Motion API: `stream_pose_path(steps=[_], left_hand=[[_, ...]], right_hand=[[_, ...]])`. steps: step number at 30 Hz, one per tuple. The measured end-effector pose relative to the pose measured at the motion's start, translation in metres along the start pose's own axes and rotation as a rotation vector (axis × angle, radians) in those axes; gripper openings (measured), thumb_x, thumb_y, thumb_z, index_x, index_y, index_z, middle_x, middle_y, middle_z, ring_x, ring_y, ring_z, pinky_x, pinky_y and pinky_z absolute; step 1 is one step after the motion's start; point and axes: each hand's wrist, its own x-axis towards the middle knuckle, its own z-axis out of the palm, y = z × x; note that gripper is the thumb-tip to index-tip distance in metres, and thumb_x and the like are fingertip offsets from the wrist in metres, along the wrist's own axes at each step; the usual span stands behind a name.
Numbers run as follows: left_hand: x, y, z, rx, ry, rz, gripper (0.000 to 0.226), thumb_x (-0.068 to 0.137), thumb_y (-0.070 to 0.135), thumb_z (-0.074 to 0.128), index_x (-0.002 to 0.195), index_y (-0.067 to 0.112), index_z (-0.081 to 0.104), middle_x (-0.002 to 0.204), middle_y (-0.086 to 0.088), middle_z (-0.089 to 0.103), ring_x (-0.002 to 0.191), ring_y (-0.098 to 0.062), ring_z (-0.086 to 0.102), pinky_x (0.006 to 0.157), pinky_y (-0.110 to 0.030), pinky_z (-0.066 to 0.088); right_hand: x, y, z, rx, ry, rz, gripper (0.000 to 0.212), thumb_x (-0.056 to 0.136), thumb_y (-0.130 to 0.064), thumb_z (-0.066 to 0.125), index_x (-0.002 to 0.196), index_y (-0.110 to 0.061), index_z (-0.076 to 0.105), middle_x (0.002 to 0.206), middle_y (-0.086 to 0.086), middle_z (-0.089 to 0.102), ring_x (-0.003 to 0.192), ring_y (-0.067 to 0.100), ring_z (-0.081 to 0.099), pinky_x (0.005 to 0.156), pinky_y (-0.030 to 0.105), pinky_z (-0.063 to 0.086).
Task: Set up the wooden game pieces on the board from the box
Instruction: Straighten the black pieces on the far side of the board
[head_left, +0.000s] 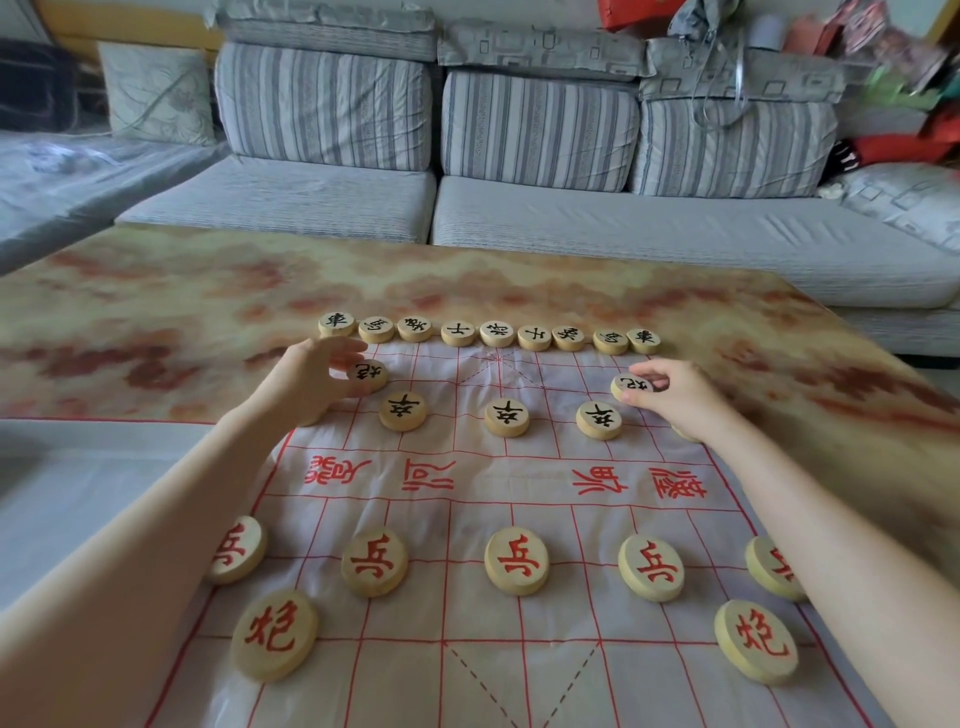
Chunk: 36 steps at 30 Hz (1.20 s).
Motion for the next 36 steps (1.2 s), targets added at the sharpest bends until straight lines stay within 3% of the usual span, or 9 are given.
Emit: stream_pose_path(steps=[2, 6, 10, 14, 17, 20, 24, 30, 36], left_hand=[[-0.001, 0.0, 0.001, -0.012, 0.011, -0.015, 0.059, 0.068, 0.024, 0.08, 0.121, 0.01, 0.058, 0.11, -0.005, 0.066, 0.1, -0.018, 0.062, 0.091, -0.026, 0.044], [-0.004, 0.003, 0.002, -0.012, 0.027, -0.037, 0.058, 0.069, 0.027, 0.079, 0.12, 0.01, 0.059, 0.111, -0.005, 0.067, 0.101, -0.018, 0.062, 0.091, -0.027, 0.045], [-0.004, 0.004, 0.001, -0.012, 0.024, -0.047, 0.057, 0.07, 0.028, 0.079, 0.12, 0.011, 0.059, 0.11, -0.005, 0.067, 0.1, -0.017, 0.061, 0.091, -0.027, 0.045], [-0.004, 0.0, 0.001, -0.007, 0.003, -0.031, 0.061, 0.067, 0.022, 0.081, 0.122, 0.01, 0.058, 0.11, -0.005, 0.065, 0.101, -0.02, 0.062, 0.093, -0.034, 0.048], [-0.004, 0.0, -0.003, 0.024, 0.047, -0.013, 0.058, 0.067, 0.023, 0.08, 0.12, 0.01, 0.06, 0.108, 0.001, 0.062, 0.098, -0.015, 0.058, 0.088, -0.027, 0.043], [-0.003, -0.005, -0.009, 0.022, 0.105, -0.019, 0.045, 0.073, 0.025, 0.076, 0.113, 0.009, 0.064, 0.108, -0.004, 0.067, 0.098, -0.02, 0.062, 0.087, -0.025, 0.042], [0.008, -0.014, -0.015, 0.058, 0.09, -0.063, 0.033, 0.077, 0.012, 0.071, 0.109, 0.009, 0.066, 0.108, -0.009, 0.069, 0.097, -0.023, 0.063, 0.086, -0.028, 0.045], [0.03, -0.02, -0.024, 0.102, 0.112, -0.098, 0.035, 0.076, 0.009, 0.069, 0.11, 0.014, 0.065, 0.11, -0.01, 0.066, 0.103, -0.027, 0.061, 0.091, -0.035, 0.048], [0.057, -0.025, -0.024, 0.153, 0.086, -0.061, 0.046, 0.08, 0.017, 0.067, 0.125, 0.016, 0.056, 0.125, -0.013, 0.059, 0.115, -0.028, 0.055, 0.096, -0.037, 0.044]], right_hand=[[0.0, 0.002, 0.001, -0.02, 0.005, 0.005, 0.044, 0.075, -0.024, 0.075, 0.116, -0.012, 0.064, 0.112, 0.008, 0.068, 0.099, 0.018, 0.06, 0.091, 0.033, 0.046], [-0.003, 0.001, 0.001, -0.021, -0.006, -0.007, 0.044, 0.079, -0.022, 0.072, 0.119, -0.011, 0.062, 0.111, 0.005, 0.067, 0.095, 0.013, 0.056, 0.084, 0.026, 0.042], [-0.004, 0.001, 0.001, -0.025, -0.005, -0.004, 0.044, 0.078, -0.024, 0.072, 0.119, -0.012, 0.062, 0.112, 0.007, 0.067, 0.096, 0.015, 0.058, 0.087, 0.027, 0.042], [-0.004, -0.001, 0.0, -0.034, -0.019, 0.003, 0.049, 0.079, -0.028, 0.072, 0.124, -0.015, 0.058, 0.123, 0.006, 0.062, 0.114, 0.021, 0.056, 0.095, 0.03, 0.04], [-0.005, -0.01, 0.0, 0.004, 0.029, -0.013, 0.047, 0.08, -0.031, 0.069, 0.125, -0.022, 0.057, 0.133, 0.004, 0.054, 0.125, 0.022, 0.047, 0.104, 0.037, 0.037], [-0.005, -0.039, 0.009, 0.071, 0.048, -0.083, 0.032, 0.082, -0.028, 0.066, 0.114, -0.025, 0.063, 0.12, 0.0, 0.061, 0.113, 0.018, 0.055, 0.098, 0.03, 0.039], [0.003, -0.088, 0.046, 0.024, -0.025, -0.227, 0.029, 0.082, -0.022, 0.064, 0.111, -0.026, 0.065, 0.119, -0.002, 0.063, 0.118, 0.017, 0.051, 0.103, 0.033, 0.038], [0.025, -0.159, 0.109, -0.066, -0.125, -0.294, 0.031, 0.084, -0.029, 0.059, 0.115, -0.034, 0.062, 0.127, -0.002, 0.06, 0.124, 0.019, 0.046, 0.106, 0.036, 0.034], [0.057, -0.202, 0.155, -0.26, -0.204, -0.332, 0.042, 0.086, -0.033, 0.056, 0.128, -0.036, 0.052, 0.137, 0.005, 0.051, 0.132, 0.026, 0.035, 0.104, 0.032, 0.024]])
